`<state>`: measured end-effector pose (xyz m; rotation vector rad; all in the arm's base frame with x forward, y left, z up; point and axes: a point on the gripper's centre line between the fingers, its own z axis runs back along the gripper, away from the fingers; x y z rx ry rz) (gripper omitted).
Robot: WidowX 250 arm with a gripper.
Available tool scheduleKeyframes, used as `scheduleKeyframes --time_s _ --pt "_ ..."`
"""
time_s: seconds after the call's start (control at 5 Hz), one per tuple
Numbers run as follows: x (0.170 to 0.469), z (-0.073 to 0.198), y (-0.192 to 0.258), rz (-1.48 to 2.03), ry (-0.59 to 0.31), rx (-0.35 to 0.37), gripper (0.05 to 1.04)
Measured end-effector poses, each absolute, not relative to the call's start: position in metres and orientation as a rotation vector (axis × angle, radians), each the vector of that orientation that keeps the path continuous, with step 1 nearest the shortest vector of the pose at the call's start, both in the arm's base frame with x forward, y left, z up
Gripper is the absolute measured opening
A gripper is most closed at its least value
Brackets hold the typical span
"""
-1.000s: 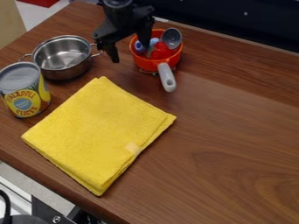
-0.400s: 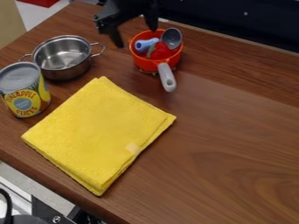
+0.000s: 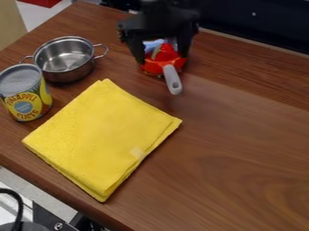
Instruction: Moved the red pot to the upper right of the table
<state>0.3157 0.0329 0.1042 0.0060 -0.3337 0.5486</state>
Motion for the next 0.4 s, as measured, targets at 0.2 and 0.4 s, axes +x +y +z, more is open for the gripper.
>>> scheduleKeyframes --time_s 0.2,0.4 --pt "0.300 0.102 0.023 0.423 -0.316 -0.004 0.998" --pt "0.288 0.099 0.014 0.337 -0.305 -0.013 0.998"
